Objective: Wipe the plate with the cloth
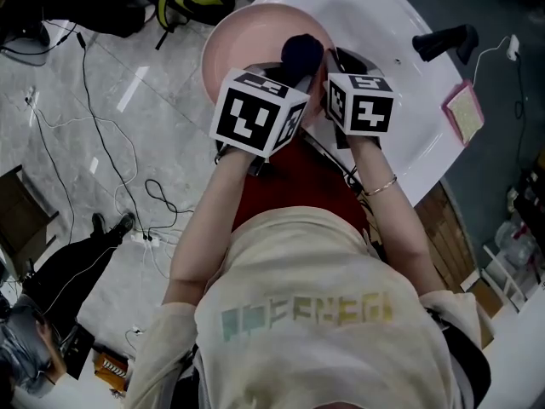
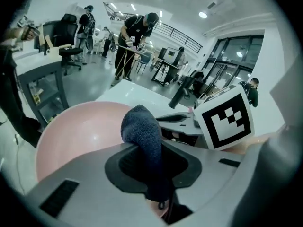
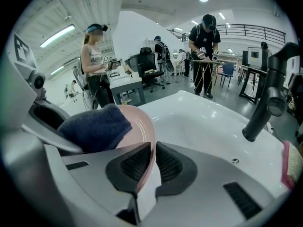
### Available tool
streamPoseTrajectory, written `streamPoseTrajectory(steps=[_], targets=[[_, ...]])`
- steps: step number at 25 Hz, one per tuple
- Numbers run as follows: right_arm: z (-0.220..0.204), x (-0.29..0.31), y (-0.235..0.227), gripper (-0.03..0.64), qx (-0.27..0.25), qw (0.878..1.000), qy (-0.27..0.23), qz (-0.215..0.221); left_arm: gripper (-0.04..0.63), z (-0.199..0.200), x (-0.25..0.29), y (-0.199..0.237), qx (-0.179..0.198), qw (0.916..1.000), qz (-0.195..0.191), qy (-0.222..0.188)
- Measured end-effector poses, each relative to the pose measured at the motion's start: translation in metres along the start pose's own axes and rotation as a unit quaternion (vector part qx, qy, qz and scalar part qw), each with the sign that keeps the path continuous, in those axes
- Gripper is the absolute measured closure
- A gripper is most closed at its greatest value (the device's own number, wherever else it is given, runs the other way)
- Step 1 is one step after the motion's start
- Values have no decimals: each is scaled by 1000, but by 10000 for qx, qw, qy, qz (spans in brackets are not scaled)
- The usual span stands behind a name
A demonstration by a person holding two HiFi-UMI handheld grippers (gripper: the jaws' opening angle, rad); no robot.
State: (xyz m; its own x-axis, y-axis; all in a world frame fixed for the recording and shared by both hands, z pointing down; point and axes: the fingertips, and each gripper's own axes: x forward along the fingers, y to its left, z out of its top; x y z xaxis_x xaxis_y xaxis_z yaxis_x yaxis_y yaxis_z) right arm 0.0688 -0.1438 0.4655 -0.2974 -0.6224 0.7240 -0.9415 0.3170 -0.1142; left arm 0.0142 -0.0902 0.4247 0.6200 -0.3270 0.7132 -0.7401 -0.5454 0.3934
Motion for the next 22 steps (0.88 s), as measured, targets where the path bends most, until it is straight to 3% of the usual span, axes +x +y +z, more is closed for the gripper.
streamPoseTrajectory(steps=[6,13,22], targets=[[2,0,0,561,-2,10000,-22,0,515,-18,16,-14,75,9990,-234,362],[1,3,-2,561,-74,10000,-13,22,515,-40,18,-17,505,9955,-151,782],[-1,1,-2,561,-138,9999,2,49,515,-52,5,-10,598,9935,-75,970]])
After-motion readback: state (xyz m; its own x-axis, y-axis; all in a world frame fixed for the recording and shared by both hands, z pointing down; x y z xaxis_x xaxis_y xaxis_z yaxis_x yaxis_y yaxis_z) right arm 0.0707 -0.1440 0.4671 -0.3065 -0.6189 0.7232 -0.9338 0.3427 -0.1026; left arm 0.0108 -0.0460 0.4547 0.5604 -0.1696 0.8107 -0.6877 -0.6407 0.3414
